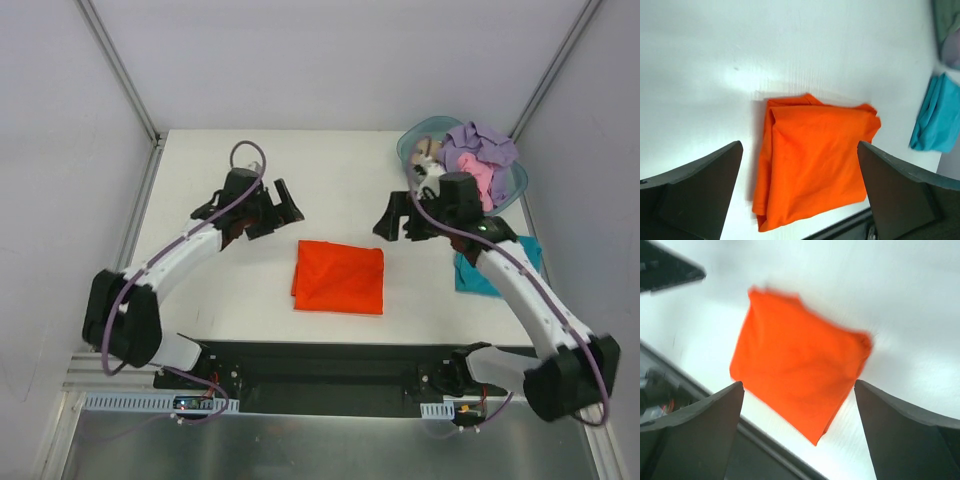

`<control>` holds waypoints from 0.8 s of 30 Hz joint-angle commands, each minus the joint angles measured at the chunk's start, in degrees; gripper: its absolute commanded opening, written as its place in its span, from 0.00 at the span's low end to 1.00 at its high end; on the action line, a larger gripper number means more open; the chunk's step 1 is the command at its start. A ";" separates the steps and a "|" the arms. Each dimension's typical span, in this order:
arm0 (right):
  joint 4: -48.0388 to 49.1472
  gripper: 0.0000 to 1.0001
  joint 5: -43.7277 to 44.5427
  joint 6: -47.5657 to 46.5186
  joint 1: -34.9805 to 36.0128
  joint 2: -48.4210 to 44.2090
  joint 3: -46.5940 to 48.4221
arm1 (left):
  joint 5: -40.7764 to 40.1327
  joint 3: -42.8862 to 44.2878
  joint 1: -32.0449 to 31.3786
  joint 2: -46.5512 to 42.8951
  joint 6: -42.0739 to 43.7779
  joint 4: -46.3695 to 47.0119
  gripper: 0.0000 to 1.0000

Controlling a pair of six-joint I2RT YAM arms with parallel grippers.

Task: Fold and stack the t-shirts
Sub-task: Fold the long partially folded tshirt into a neat square

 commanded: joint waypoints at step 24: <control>-9.79 1.00 22.60 15.92 8.64 0.80 -5.93 | -28.01 -18.56 1.86 -43.55 0.85 -17.73 0.99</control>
